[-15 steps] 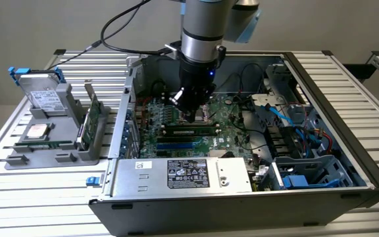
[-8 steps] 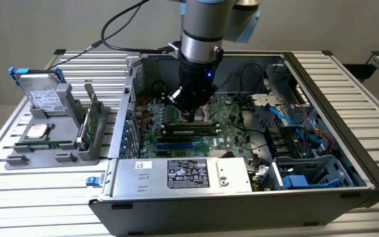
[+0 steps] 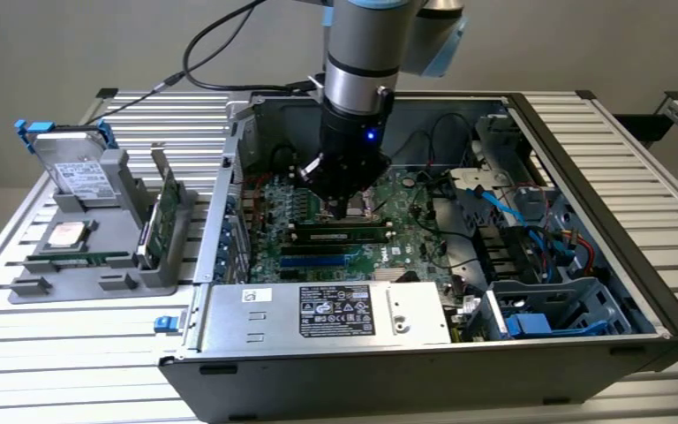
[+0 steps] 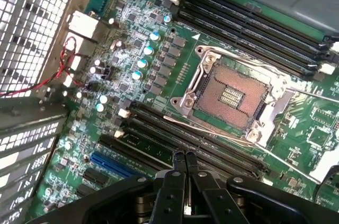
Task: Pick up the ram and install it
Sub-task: 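Press down the ram until it locks into place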
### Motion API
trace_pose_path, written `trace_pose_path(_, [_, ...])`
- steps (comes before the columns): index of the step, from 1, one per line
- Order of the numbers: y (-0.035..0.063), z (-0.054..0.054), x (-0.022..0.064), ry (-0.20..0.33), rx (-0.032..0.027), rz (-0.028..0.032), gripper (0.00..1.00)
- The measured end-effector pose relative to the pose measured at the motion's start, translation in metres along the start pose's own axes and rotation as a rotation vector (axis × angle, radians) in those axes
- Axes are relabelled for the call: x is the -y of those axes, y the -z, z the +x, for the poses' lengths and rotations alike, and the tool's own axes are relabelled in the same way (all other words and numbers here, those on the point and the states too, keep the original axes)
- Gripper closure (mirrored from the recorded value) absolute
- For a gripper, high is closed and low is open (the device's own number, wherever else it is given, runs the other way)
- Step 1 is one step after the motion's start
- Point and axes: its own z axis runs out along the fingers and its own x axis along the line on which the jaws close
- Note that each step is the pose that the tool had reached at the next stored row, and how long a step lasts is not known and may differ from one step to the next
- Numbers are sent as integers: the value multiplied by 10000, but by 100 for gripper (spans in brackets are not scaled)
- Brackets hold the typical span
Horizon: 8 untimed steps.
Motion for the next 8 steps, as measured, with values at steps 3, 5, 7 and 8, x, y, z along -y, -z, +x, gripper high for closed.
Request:
trace_pose_path(3, [-2, 0, 0, -483, 7, -44, 90])
trace_pose_path(5, [-3, 0, 0, -814, 11, -72, 90])
trace_pose_path(7, [-3, -1, 0, -1128, 15, -100, 90])
trace_pose_path(8, [-3, -1, 0, -1290, 17, -114, 90])
